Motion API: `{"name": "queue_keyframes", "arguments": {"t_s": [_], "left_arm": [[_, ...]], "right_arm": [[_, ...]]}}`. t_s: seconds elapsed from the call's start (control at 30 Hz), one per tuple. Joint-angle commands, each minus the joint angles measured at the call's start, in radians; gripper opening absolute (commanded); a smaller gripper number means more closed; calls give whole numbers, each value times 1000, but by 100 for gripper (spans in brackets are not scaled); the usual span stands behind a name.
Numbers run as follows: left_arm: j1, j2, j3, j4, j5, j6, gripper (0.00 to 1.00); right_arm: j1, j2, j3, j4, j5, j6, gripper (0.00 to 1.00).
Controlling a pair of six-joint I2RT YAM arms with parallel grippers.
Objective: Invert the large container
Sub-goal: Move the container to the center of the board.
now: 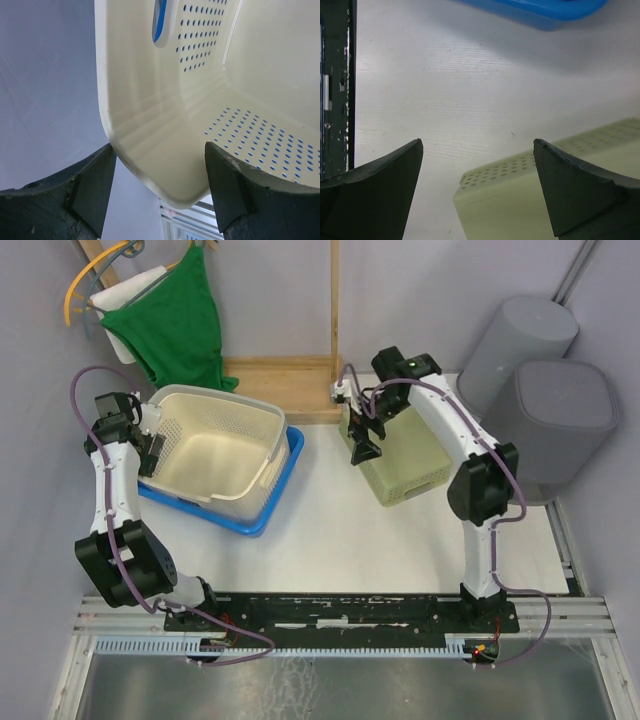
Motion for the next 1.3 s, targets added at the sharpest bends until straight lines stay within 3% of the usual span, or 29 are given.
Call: {"name": "queue_keyframes", "arguments": {"t_s": [0.0, 0.13, 0.4, 0.67, 0.97, 1.1, 1.27], "left_arm": [[-2, 12, -31, -21, 36, -49, 77], [-3, 1, -49, -12, 18, -49, 77], [-2, -1, -65, -4, 11, -61, 77], [-2, 14, -58, 11, 5, -74, 77], [-2, 37, -52, 35, 13, -101, 76], [-2, 71, -33, 37, 12, -129, 76], [-8, 85, -12, 28, 14, -152, 77]], "right_arm": [[85, 137, 136, -321, -1, -237, 100], [91, 117, 0, -66, 171, -146, 100], [66, 219, 2, 80, 454, -107, 100], [-68, 440, 308, 8, 517, -82, 100], [-136, 509, 389, 237, 583, -84, 100], [-124, 401, 456, 287, 404, 67, 100], [0, 36, 178, 344, 336, 143, 100]]}}
